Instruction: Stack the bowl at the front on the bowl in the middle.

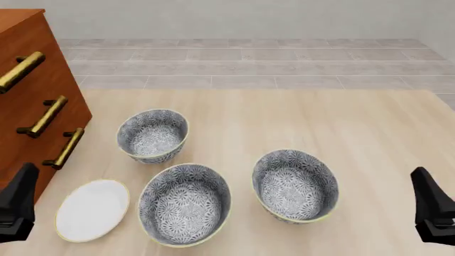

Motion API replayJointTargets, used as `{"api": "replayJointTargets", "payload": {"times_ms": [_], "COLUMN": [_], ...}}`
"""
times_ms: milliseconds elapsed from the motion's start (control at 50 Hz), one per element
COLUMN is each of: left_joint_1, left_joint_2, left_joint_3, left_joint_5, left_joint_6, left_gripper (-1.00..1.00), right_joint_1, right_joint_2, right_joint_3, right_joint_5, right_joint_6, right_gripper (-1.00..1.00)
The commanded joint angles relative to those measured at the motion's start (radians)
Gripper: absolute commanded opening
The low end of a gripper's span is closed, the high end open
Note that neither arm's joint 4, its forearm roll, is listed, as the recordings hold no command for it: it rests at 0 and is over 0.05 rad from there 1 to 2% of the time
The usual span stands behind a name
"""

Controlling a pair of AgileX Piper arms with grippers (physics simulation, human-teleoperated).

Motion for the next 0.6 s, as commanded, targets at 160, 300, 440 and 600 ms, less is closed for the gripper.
{"api": "replayJointTargets", "payload": {"times_ms": [160,300,440,600], "left_joint_1": [-0.001,0.002,0.001,0.001], "left_joint_2": [0.013,0.007,0.010,0.040], "left_joint_3": [0.030,0.030,0.030,0.030], "left_joint_5": [-0.004,-0.003,-0.003,-0.024], "left_joint_6": [0.008,0.008,0.009,0.006], "left_gripper": [1.00,1.00,1.00,1.00], "right_joint_1": [0.007,0.010,0.059,0.170], "right_joint_2": [-0.009,0.004,0.141,0.368], "right_joint_3": [-0.004,-0.007,-0.029,-0.123], "right_joint_5": [0.013,0.013,-0.076,-0.166], "right_joint_6": [0.007,0.009,-0.022,-0.050], "right_gripper": [1.00,1.00,1.00,1.00]}}
